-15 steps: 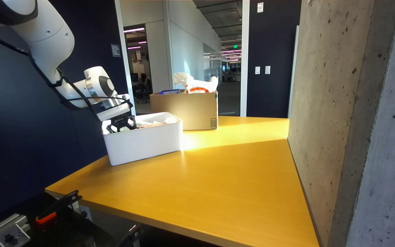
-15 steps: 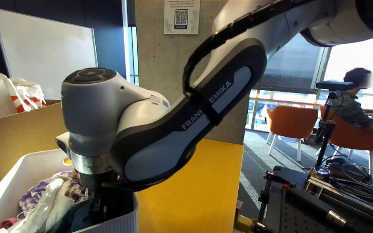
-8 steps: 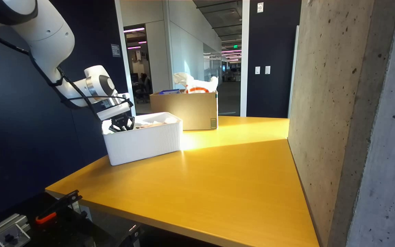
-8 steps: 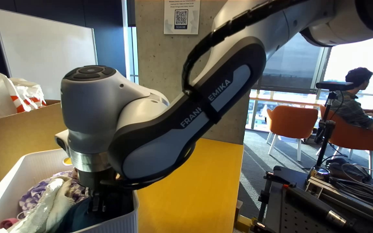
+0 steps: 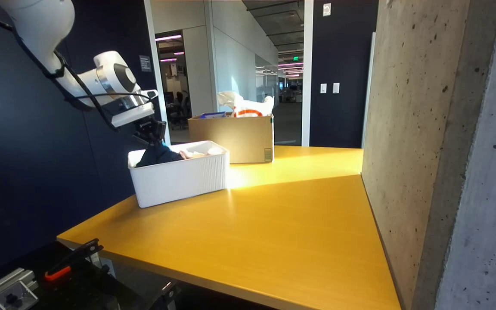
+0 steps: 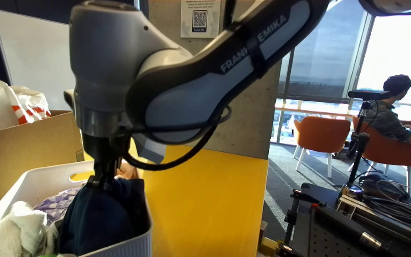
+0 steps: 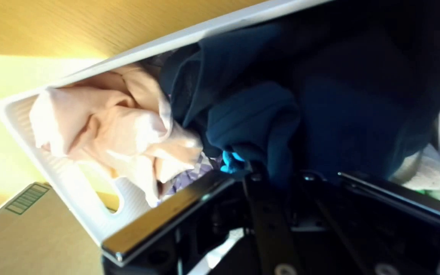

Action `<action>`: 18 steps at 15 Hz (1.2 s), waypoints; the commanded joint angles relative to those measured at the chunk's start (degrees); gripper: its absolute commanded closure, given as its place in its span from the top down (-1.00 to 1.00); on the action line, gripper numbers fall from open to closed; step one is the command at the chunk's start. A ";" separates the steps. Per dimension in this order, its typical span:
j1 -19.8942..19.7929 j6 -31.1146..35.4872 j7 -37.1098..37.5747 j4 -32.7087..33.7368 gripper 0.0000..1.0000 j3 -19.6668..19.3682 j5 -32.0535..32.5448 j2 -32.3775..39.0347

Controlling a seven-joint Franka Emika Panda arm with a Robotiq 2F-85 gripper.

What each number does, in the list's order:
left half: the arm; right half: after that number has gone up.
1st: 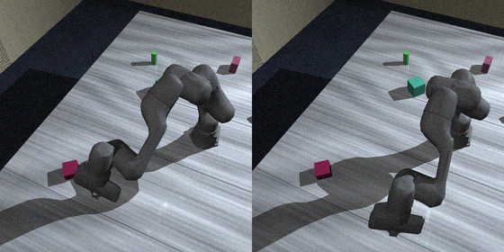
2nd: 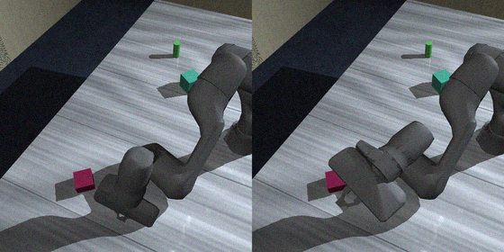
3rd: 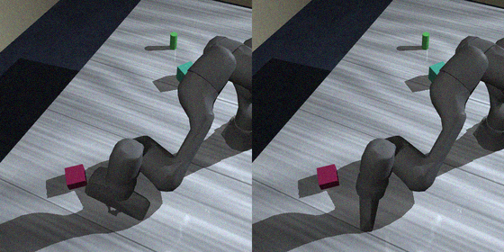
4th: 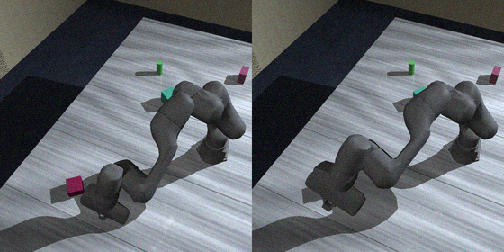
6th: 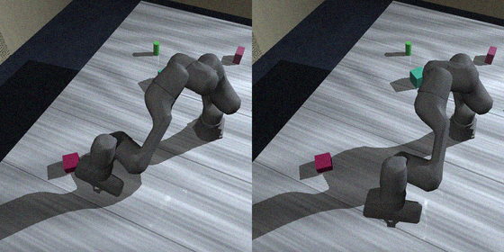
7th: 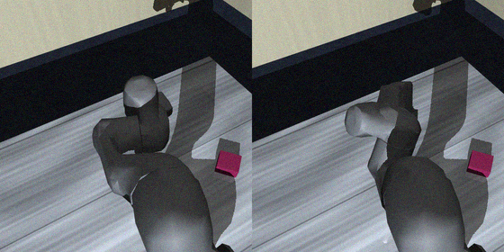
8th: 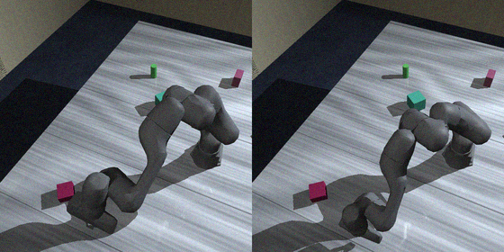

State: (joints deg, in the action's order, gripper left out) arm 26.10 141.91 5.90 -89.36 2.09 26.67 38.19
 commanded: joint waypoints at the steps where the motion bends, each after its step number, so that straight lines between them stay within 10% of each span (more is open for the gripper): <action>1: 0.07 3.91 7.44 -13.41 -0.94 -2.36 2.03 -13.16; 11: -8.74 11.35 29.22 -39.30 -0.94 -4.82 15.24 -37.80; 18: -14.62 13.02 38.33 -54.77 -0.94 -13.48 21.36 -50.82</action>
State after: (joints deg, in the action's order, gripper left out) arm 14.36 152.23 41.91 -137.82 -8.86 45.75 -7.18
